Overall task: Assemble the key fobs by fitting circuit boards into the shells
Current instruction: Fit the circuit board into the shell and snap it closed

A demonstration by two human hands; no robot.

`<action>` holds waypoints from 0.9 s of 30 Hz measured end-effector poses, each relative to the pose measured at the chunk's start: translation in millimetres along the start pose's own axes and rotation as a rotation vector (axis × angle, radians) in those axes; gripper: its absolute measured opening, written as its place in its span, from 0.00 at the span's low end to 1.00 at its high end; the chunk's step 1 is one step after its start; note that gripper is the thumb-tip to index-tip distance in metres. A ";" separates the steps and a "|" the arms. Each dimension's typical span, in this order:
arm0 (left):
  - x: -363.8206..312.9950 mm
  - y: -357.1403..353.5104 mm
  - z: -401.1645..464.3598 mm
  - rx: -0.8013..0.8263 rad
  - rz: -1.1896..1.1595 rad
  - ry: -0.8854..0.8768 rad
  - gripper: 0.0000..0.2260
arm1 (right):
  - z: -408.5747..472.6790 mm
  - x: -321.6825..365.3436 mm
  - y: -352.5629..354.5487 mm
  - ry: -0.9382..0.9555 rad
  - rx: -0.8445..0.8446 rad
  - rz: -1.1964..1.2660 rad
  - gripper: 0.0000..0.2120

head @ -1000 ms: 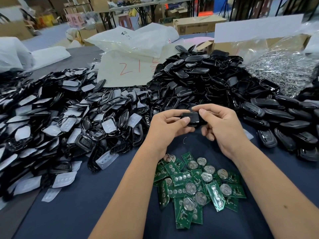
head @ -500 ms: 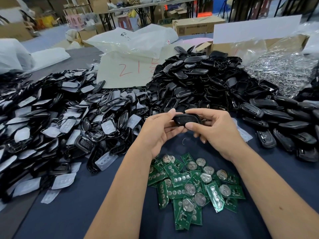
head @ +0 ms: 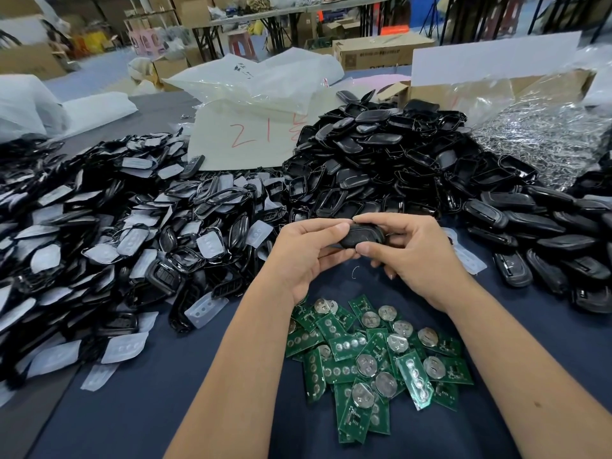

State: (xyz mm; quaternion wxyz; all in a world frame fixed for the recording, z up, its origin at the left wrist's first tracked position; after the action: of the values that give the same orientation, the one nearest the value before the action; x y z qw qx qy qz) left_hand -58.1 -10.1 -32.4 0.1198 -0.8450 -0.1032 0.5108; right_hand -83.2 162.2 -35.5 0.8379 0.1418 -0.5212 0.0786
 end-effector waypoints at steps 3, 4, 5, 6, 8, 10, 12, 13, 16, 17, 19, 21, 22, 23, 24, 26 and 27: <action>-1.1 0.4 -0.3 -0.030 0.038 -0.031 0.05 | 1.2 -0.4 1.9 0.022 -0.033 0.018 0.15; -1.6 0.5 -0.3 -0.037 0.047 -0.043 0.05 | 1.8 -1.2 2.9 0.023 -0.052 0.026 0.13; -2.0 0.4 -0.3 -0.043 0.053 -0.054 0.06 | 2.3 -2.1 3.7 0.020 -0.067 0.036 0.11; -2.3 0.1 -0.1 -0.046 0.059 -0.064 0.06 | 2.7 -3.0 4.4 0.016 -0.075 0.048 0.11; -2.5 -0.7 0.1 -0.044 0.071 -0.082 0.06 | 3.1 -4.2 5.0 0.012 -0.083 0.077 0.10; -3.1 -1.4 -0.2 -0.039 0.079 -0.096 0.07 | 3.5 -4.7 5.2 0.011 -0.089 0.104 0.11; -3.6 -1.8 -0.1 -0.034 0.080 -0.109 0.07 | 3.8 -5.5 5.2 0.003 -0.093 0.126 0.11; -3.6 -1.7 0.0 -0.037 0.076 -0.114 0.07 | 3.9 -6.1 5.2 -0.002 -0.096 0.135 0.11; -2.5 0.0 2.2 -0.054 0.072 -0.126 0.08 | 3.5 -7.5 6.2 -0.012 -0.116 0.187 0.12; -2.2 0.3 2.7 -0.054 0.084 -0.133 0.08 | 3.5 -7.7 6.4 -0.015 -0.123 0.207 0.12; -2.4 0.9 2.6 -0.059 0.131 -0.160 0.08 | 3.6 -7.6 6.7 -0.021 -0.128 0.231 0.12; -4.6 1.2 1.2 -0.073 0.192 -0.206 0.09 | 3.4 -7.1 6.5 -0.027 -0.131 0.272 0.13; -6.0 0.9 0.3 -0.076 0.216 -0.232 0.09 | 3.2 -6.8 6.3 -0.030 -0.132 0.295 0.14; -7.3 0.3 -0.3 -0.077 0.234 -0.256 0.10 | 3.0 -6.6 6.3 -0.034 -0.133 0.308 0.14; -8.5 -0.3 -0.9 -0.078 0.245 -0.276 0.10 | 2.8 -6.3 6.3 -0.037 -0.134 0.313 0.14; -10.3 -1.0 -1.6 -0.081 0.253 -0.307 0.11 | 2.4 -5.9 6.8 -0.042 -0.142 0.314 0.13; -10.9 -1.2 -1.7 -0.081 0.253 -0.318 0.11 | 2.0 -5.6 7.5 -0.045 -0.147 0.308 0.12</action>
State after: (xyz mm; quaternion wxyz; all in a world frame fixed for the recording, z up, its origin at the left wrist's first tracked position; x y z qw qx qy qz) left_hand -61.6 -12.4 -22.1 0.0026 -0.7643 -0.0343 0.6440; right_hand -89.6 168.8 -38.5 0.8124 0.0002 -0.5595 0.1643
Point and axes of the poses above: each hand's wrist, its own z-axis towards the middle knuckle, its own y-axis out of the back of the hand, x = y × z, the point moved 5 cm from there along z, towards the middle knuckle, and after that the axes turned 14 degrees about y, right-handed, at the moved point
